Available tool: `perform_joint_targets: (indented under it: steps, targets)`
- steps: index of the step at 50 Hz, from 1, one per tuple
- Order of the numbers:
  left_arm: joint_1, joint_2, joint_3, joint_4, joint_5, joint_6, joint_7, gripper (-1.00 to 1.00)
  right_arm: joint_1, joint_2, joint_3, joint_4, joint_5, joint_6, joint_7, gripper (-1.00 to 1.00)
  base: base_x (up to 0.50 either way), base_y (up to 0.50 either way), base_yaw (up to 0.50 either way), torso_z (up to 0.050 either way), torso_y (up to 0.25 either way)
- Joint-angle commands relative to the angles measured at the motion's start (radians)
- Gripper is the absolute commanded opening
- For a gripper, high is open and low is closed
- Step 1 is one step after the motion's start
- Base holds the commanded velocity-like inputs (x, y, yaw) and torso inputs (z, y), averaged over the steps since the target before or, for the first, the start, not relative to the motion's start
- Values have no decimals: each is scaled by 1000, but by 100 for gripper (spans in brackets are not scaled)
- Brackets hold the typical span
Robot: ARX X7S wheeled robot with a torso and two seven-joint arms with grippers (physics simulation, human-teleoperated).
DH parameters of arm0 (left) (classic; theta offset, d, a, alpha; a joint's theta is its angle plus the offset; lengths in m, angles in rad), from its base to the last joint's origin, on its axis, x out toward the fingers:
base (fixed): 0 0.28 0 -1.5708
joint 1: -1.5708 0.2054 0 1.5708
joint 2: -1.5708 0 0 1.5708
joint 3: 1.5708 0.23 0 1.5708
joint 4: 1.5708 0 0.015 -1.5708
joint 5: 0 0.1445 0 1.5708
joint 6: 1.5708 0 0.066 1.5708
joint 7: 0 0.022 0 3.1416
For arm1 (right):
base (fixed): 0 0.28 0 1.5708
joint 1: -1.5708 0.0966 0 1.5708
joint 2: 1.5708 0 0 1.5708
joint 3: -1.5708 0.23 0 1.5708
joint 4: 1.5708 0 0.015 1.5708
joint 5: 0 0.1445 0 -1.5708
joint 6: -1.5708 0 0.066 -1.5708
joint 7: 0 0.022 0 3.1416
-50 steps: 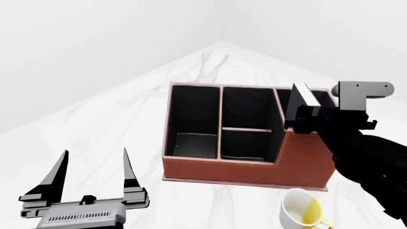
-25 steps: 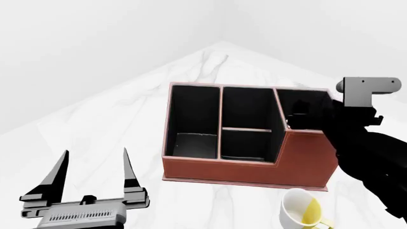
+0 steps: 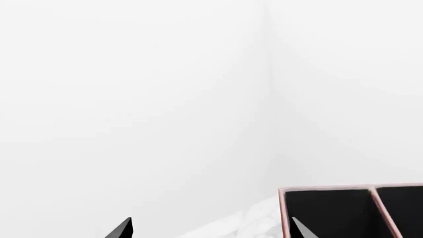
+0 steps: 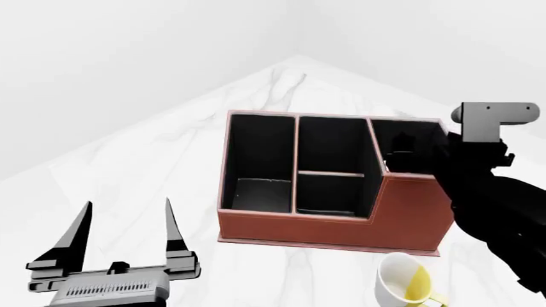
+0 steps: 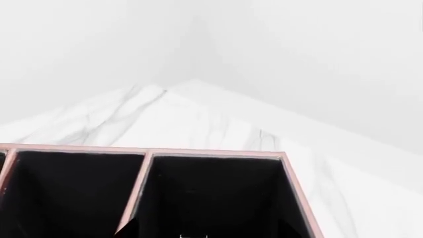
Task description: Pick up the book and place it in the right compartment of the caddy.
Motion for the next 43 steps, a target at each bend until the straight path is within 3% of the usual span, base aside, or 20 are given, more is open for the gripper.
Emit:
perform_joint_targets:
  steps: [1,8,28,43]
  targets:
    - [-1,-2,1,0,-1,1,-2,100,-18,4,29,-37,-17,-66,5,100,0,0,0,0,0]
    - [0,-3,3,-1,-1,4,-3,100,-77,12,117,-136,-55,-256,-6,100,0,0,0,1,0]
    - [4,-8,-3,6,-10,13,-8,100,-136,40,178,-251,-80,-361,3,100,0,0,0,0,0]
    - [19,-21,-19,21,-12,74,-10,100,-348,151,340,-530,-129,-544,60,100,0,0,0,0,0]
